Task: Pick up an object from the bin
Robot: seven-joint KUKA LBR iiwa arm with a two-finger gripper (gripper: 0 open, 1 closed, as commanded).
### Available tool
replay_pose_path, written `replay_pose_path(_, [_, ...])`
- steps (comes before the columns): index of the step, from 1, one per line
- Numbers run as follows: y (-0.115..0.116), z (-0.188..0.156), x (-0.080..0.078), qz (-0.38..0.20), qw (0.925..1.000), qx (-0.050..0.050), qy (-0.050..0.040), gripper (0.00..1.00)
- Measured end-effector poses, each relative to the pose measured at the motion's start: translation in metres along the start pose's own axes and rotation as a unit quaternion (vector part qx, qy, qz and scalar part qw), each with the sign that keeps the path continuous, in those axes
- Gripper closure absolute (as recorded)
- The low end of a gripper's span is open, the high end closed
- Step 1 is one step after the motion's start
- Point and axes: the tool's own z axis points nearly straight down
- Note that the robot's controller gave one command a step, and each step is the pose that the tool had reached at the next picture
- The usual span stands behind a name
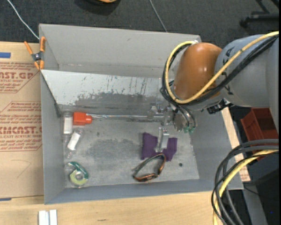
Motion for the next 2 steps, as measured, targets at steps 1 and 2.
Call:
replay_pose_path(1, [0.000,-0.005,-0.002,0.000,1.0000,0.000,-0.0038,0.00])
replay_pose_path(2, [-0.023,0.049,-0.002,-0.086,0.9963,0.000,0.0004,0.00])
